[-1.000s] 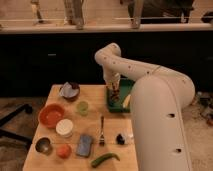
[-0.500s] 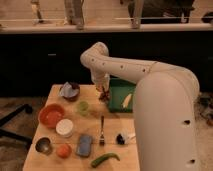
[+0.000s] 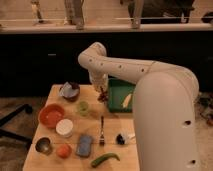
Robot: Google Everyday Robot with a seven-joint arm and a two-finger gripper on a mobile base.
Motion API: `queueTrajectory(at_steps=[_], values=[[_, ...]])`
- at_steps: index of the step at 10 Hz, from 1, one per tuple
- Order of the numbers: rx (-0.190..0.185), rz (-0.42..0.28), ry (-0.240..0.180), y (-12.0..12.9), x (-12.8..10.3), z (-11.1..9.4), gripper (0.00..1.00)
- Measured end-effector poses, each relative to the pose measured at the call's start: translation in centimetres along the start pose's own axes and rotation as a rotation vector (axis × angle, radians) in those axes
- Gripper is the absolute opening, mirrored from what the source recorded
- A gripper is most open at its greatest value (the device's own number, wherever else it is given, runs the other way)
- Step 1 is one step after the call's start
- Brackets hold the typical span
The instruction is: Place grapes in red bowl
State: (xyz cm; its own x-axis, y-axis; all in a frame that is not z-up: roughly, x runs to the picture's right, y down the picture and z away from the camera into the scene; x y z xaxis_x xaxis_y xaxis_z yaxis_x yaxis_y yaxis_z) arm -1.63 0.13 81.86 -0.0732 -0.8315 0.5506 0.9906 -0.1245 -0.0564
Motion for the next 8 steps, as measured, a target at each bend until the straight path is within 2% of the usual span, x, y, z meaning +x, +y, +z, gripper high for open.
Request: queueTrajectory(at_steps=[2, 4, 8], values=[[0.001, 0.001, -0.001, 0.0, 0.0, 0.0, 0.00], [0.003, -0.042, -0.004, -1.2, -0.4, 0.0, 0.00], [0.036, -0.155, 0.008, -8.5, -0.7, -1.2, 0.00]])
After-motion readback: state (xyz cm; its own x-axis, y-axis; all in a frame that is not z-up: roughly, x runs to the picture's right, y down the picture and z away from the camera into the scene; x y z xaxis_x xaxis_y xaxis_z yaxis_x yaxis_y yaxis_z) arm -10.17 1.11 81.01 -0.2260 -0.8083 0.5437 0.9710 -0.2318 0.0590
